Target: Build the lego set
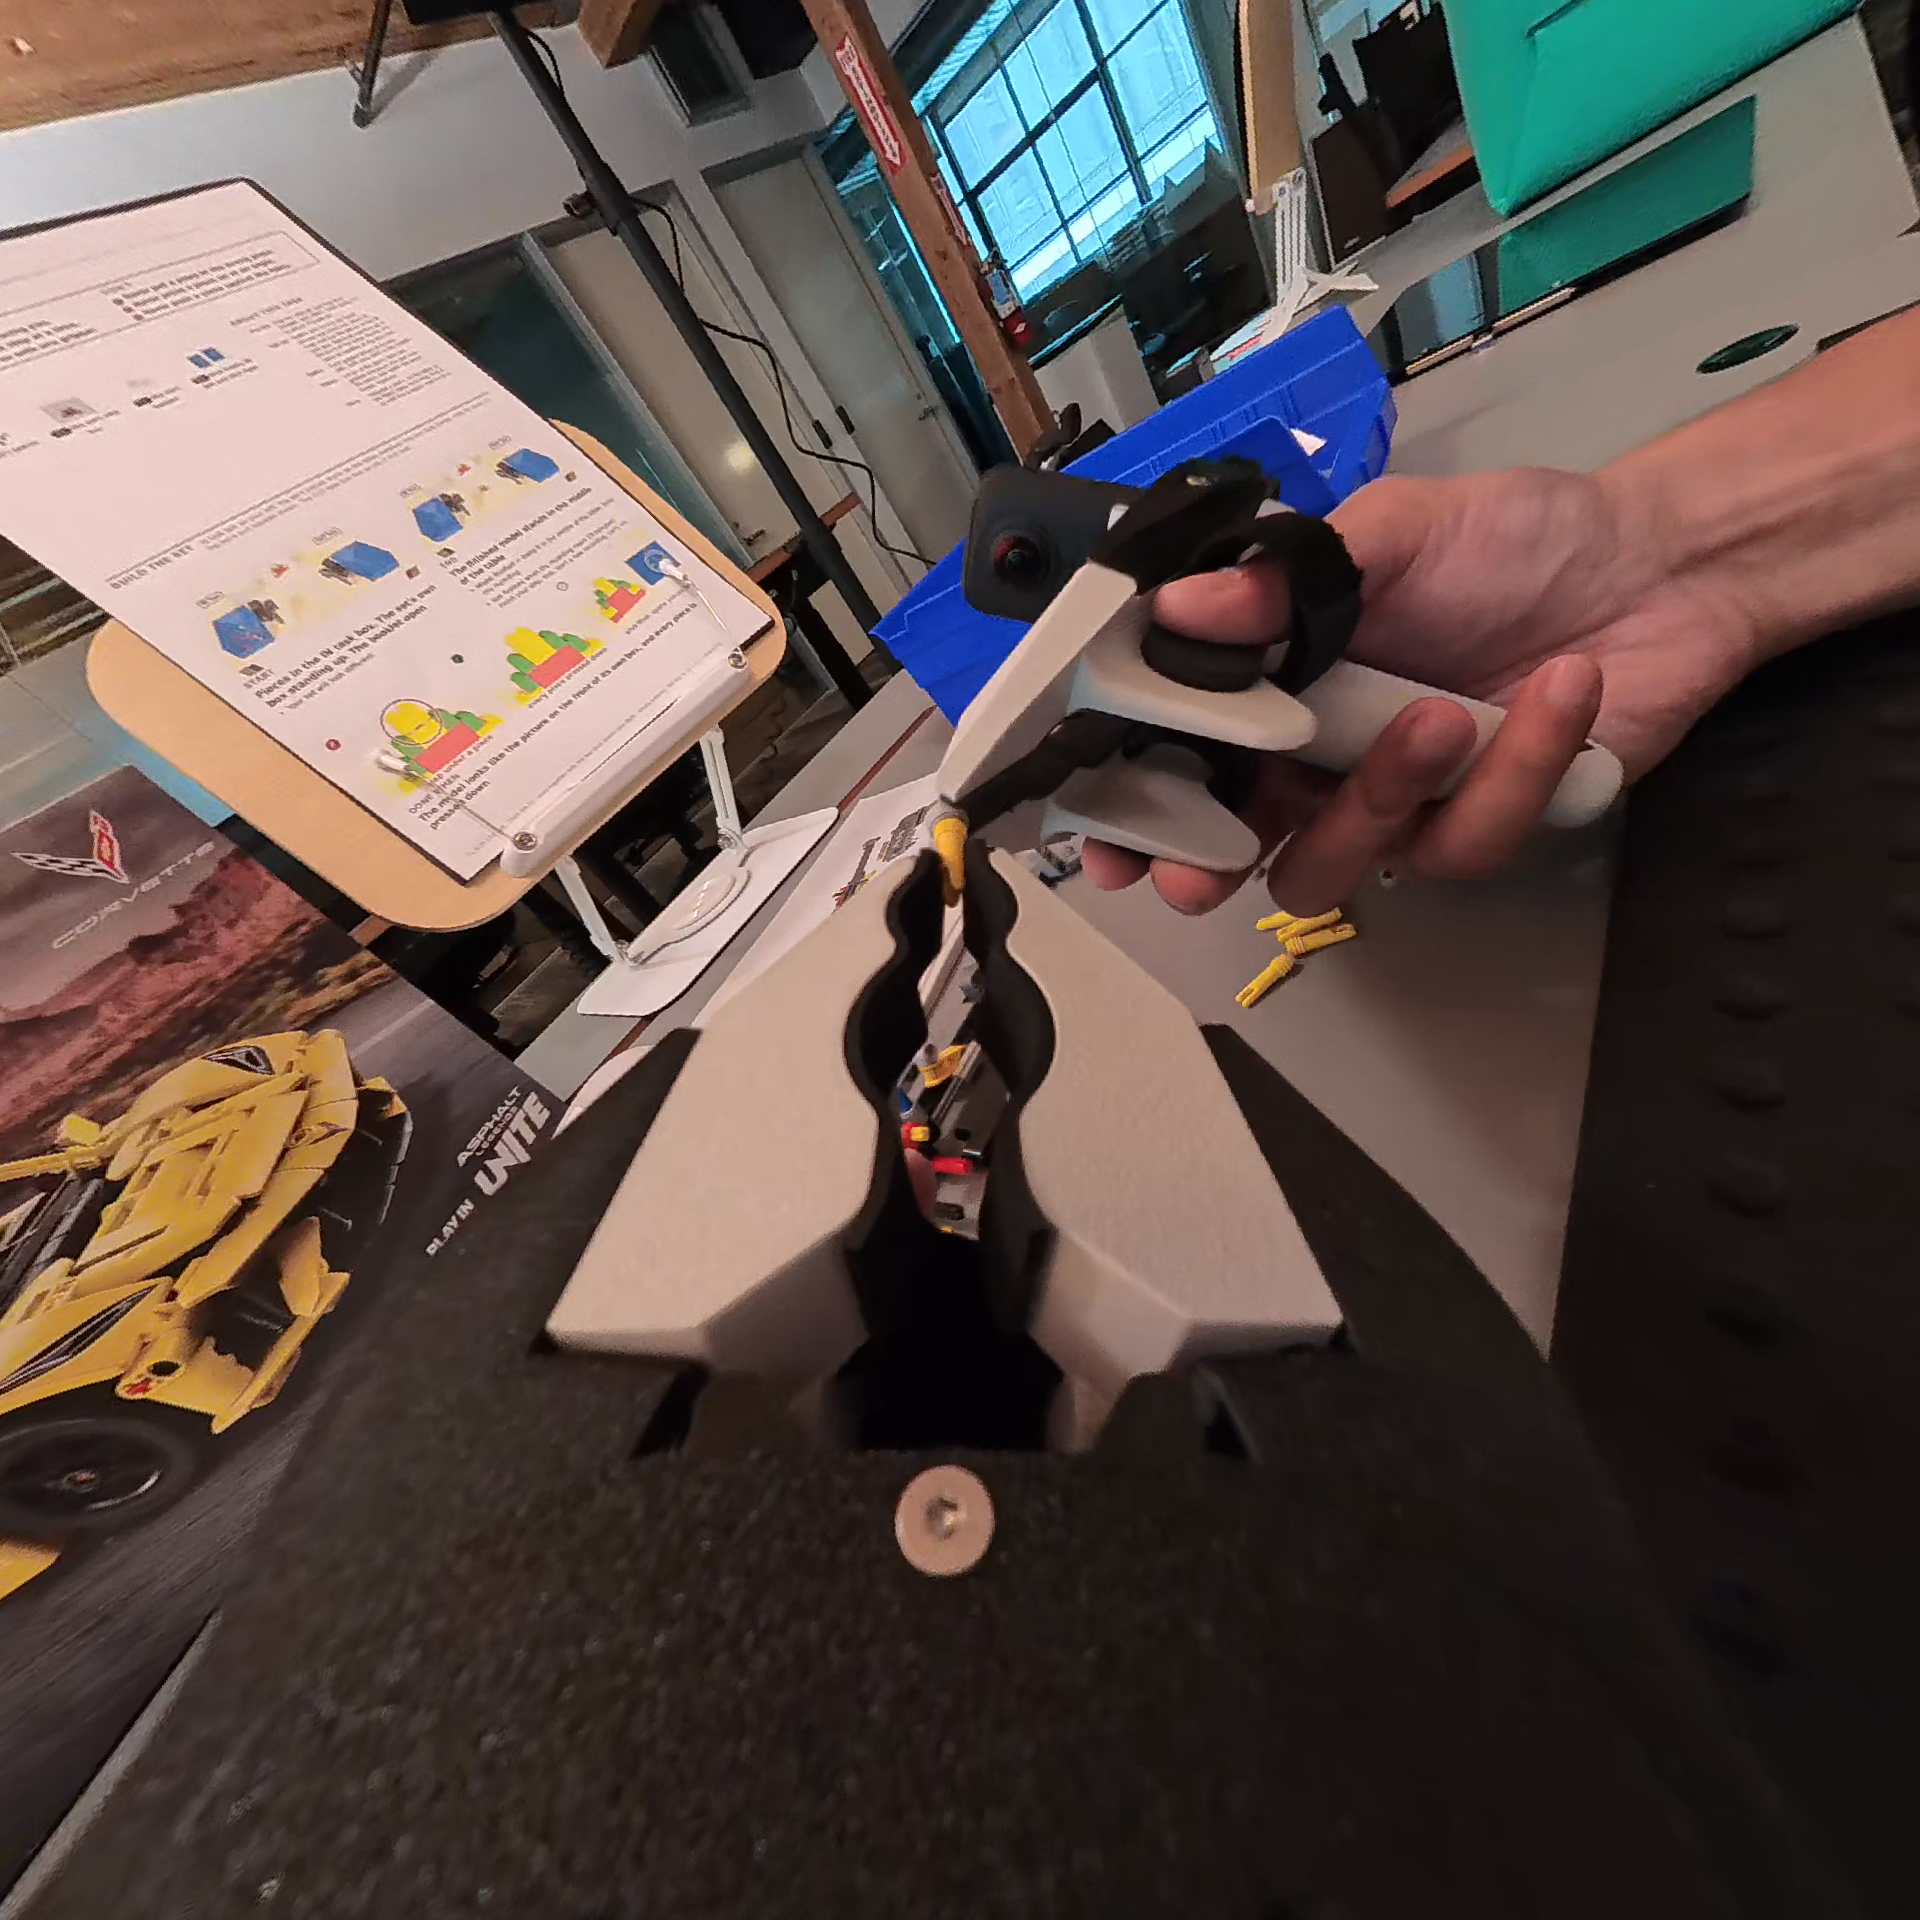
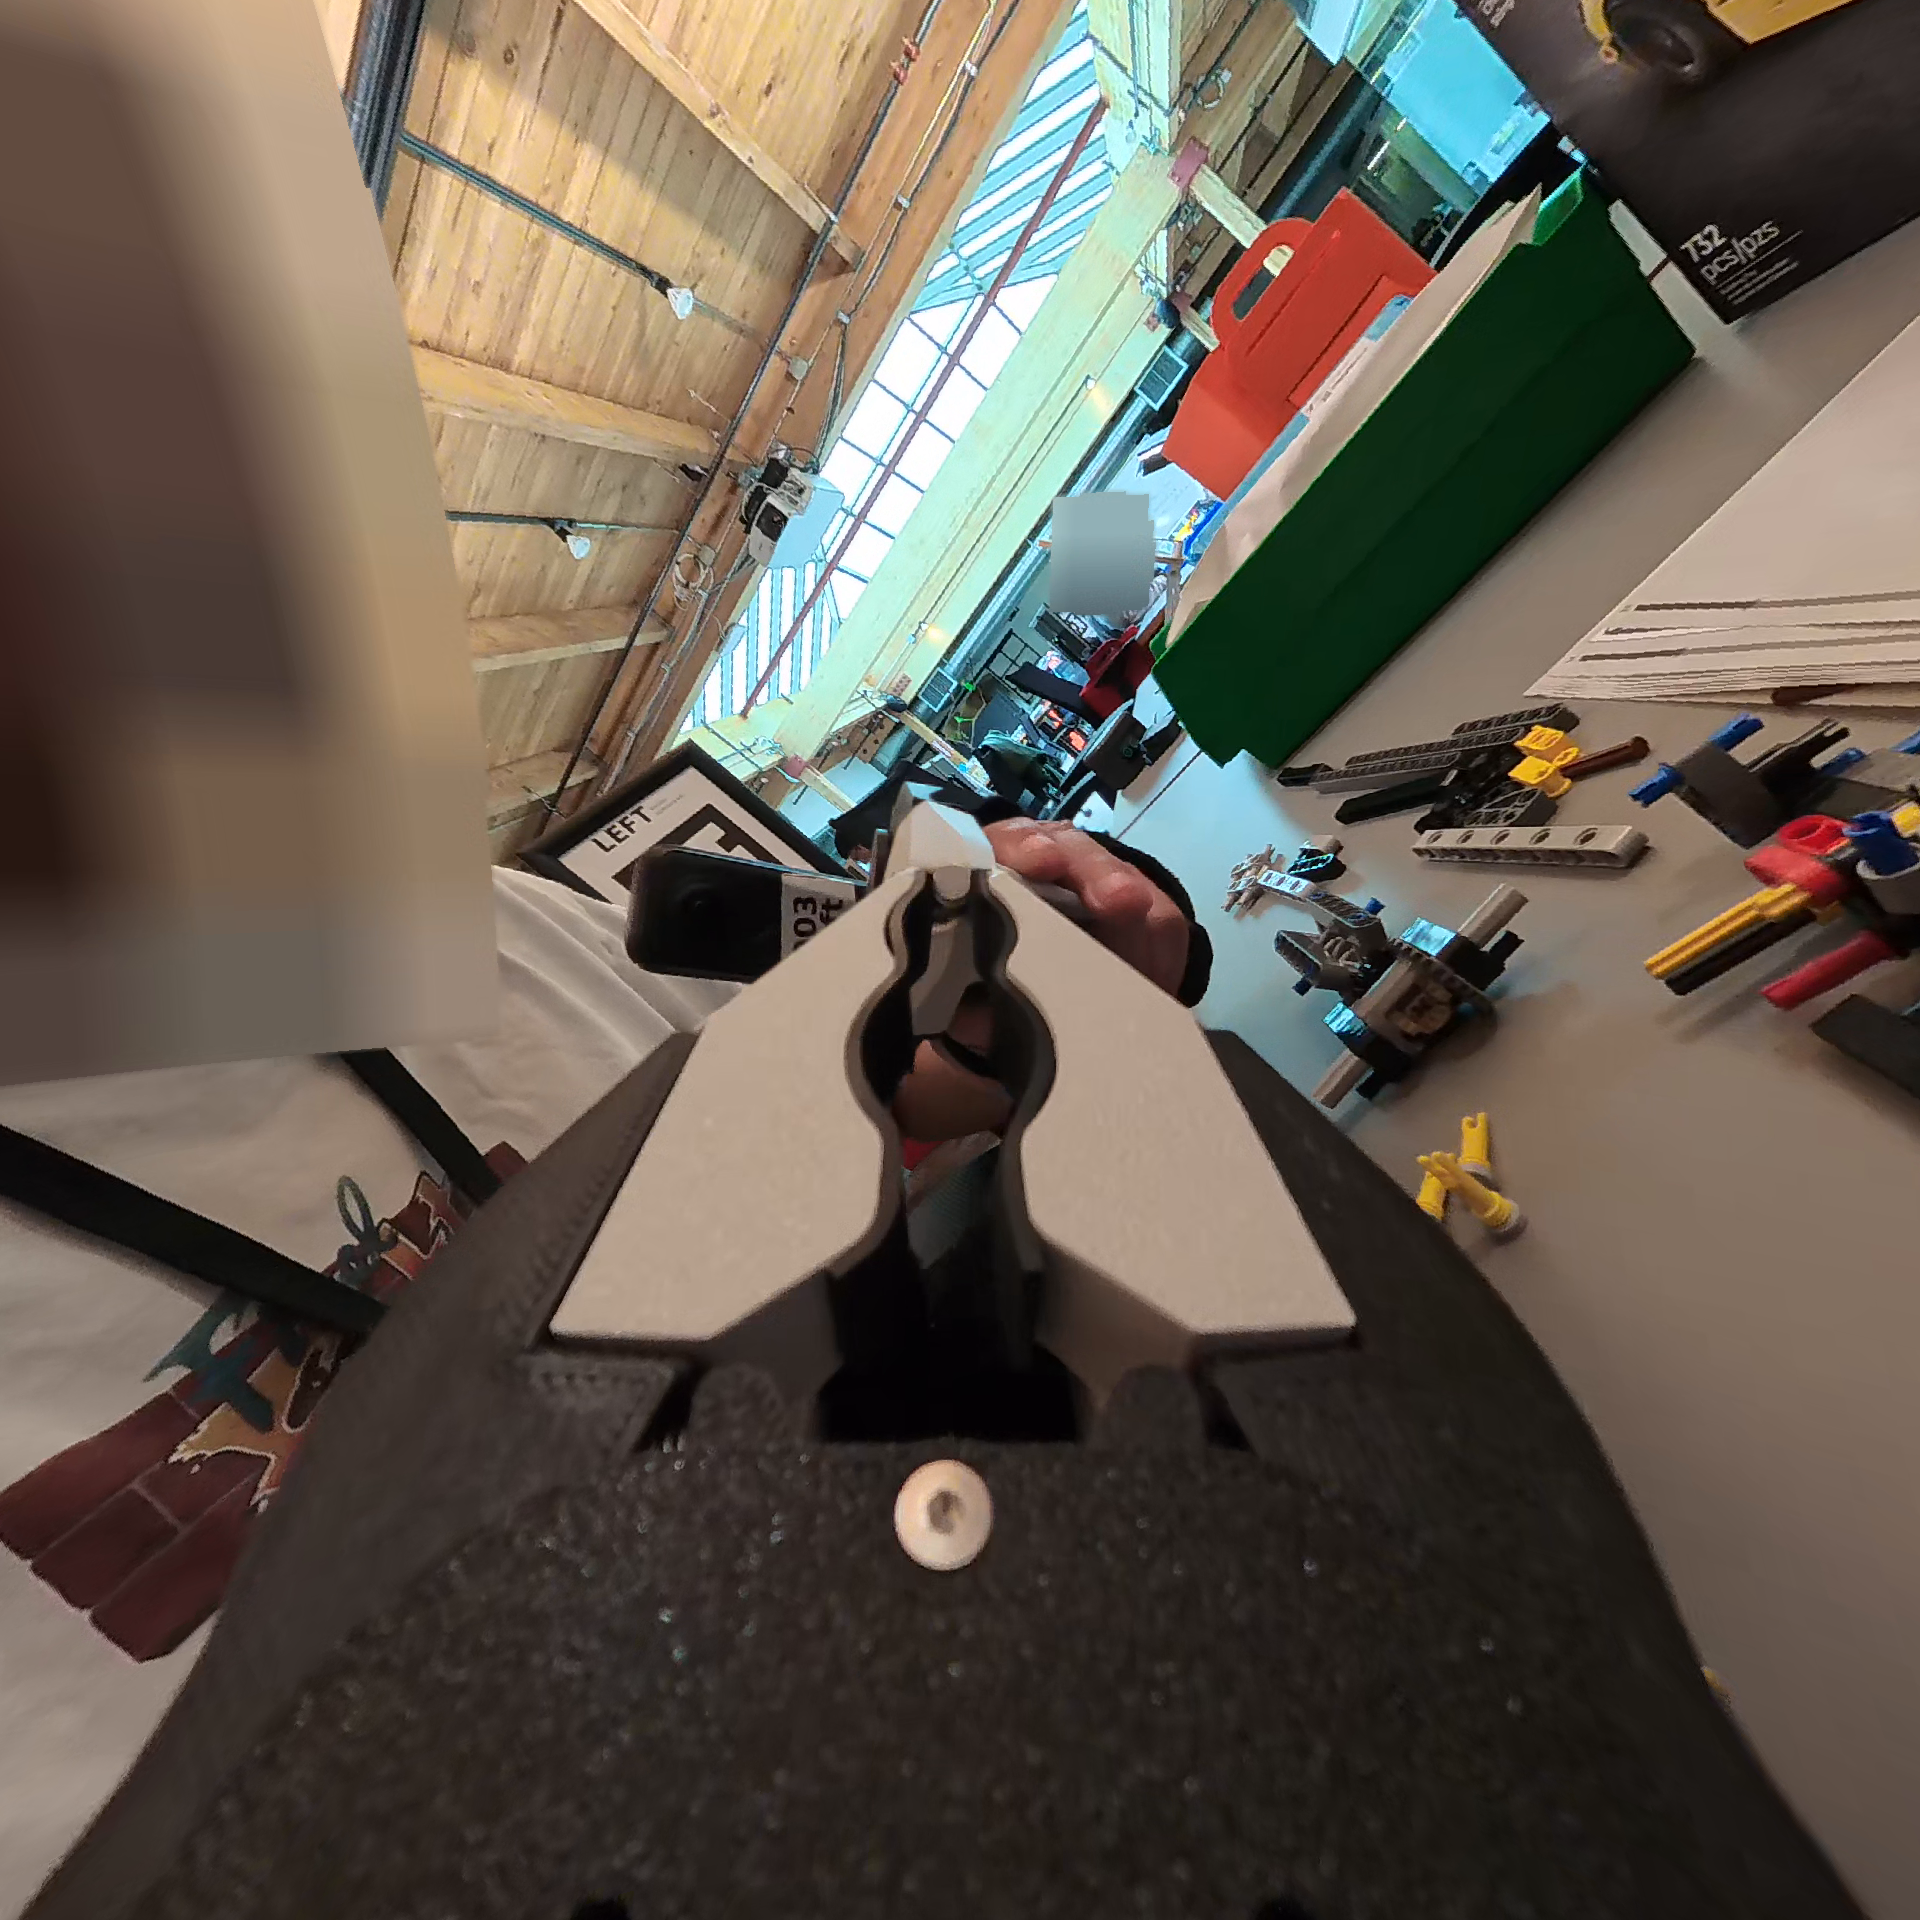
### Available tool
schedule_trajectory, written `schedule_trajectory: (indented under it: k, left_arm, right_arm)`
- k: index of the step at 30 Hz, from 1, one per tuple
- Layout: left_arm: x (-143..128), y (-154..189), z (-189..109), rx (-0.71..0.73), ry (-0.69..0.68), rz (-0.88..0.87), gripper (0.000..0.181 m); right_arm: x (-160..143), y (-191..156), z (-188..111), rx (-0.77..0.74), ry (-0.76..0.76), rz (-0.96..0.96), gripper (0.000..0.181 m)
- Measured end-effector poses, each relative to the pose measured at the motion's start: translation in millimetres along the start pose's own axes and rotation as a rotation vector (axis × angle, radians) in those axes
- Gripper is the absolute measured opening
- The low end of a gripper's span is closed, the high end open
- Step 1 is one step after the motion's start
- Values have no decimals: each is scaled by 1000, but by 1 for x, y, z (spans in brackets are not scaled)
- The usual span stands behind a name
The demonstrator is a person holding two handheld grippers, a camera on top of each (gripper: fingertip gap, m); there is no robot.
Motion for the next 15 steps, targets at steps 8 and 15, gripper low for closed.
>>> schedule_trajectory:
  k: [8, 15]
  left_arm:
    - [0, 0, 0, 2, -1, -1, 2]
    - [-1, 3, 1, -5, -7, 21, 2]
  right_arm:
    - [0, -1, 0, -14, 11, -11, 6]
    - [1, -2, 0, -6, 19, -8, 6]
Point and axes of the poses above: each gripper's, where its closed fingertips meet, z out along the fingers, x out of its top, y = z × x across the jaws, the point moved 4 cm from there along -z, back along the fingers, and after that the axes turned 6 degrees about x, right-handed, at the moved point
